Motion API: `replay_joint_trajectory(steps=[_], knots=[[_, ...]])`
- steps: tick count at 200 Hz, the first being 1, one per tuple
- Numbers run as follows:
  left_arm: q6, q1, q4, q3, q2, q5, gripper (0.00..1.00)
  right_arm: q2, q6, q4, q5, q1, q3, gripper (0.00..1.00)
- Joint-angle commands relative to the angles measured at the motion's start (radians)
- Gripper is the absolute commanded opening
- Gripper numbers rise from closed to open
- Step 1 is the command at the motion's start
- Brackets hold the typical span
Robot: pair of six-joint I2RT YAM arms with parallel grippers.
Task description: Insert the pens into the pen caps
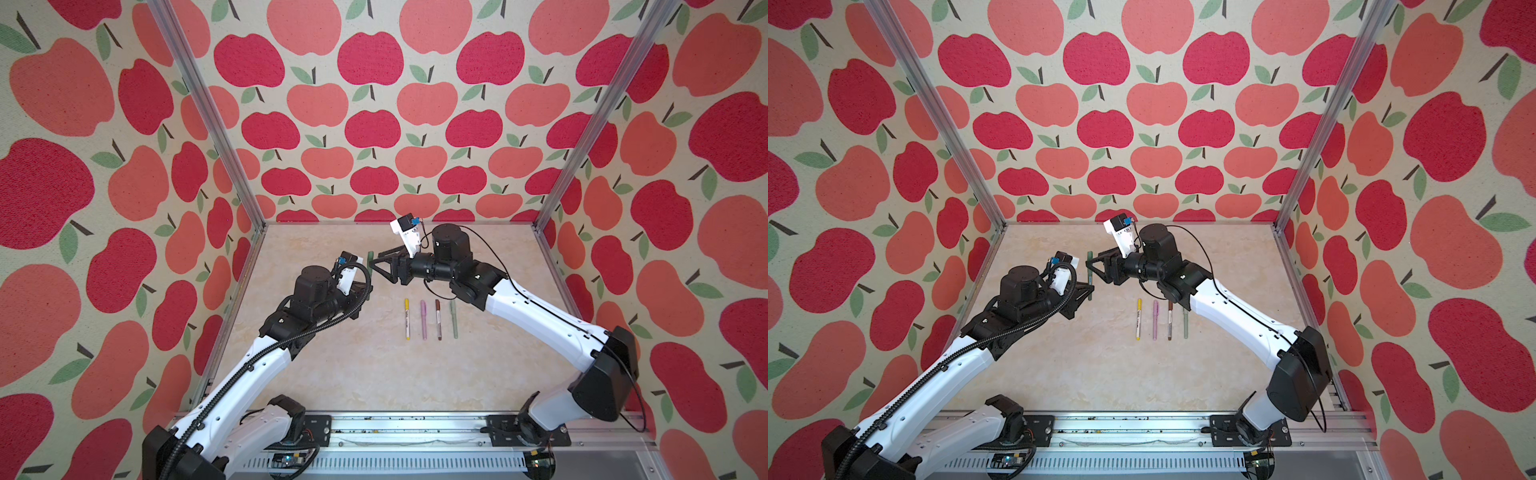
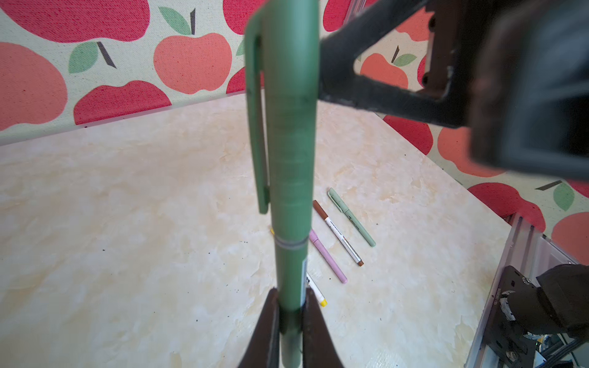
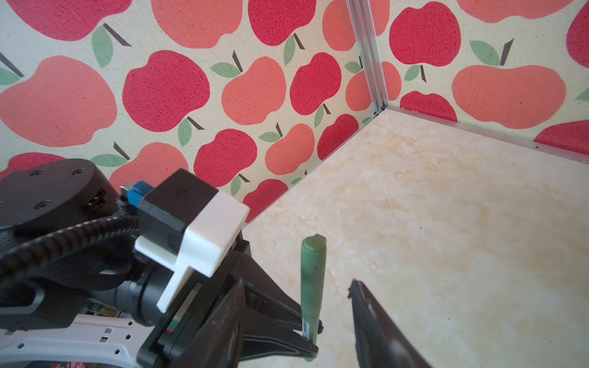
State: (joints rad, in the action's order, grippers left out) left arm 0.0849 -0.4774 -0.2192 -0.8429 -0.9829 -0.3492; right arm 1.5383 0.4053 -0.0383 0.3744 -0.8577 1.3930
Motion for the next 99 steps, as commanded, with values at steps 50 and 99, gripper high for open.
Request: replay_joint_trajectory(steps=[50,99], knots=[[-0.028,-0.028,-0.010,-0.001,-0.008,0.047,0.00,0.067,-0.013,-0.112,-0.106,-0.021,0.095,0.50],[-0.025,-0.031,0.008,0.004,-0.010,0.072,0.00,0.095,0.000,-0.121,-0.095,-0.027,0.121,0.37]])
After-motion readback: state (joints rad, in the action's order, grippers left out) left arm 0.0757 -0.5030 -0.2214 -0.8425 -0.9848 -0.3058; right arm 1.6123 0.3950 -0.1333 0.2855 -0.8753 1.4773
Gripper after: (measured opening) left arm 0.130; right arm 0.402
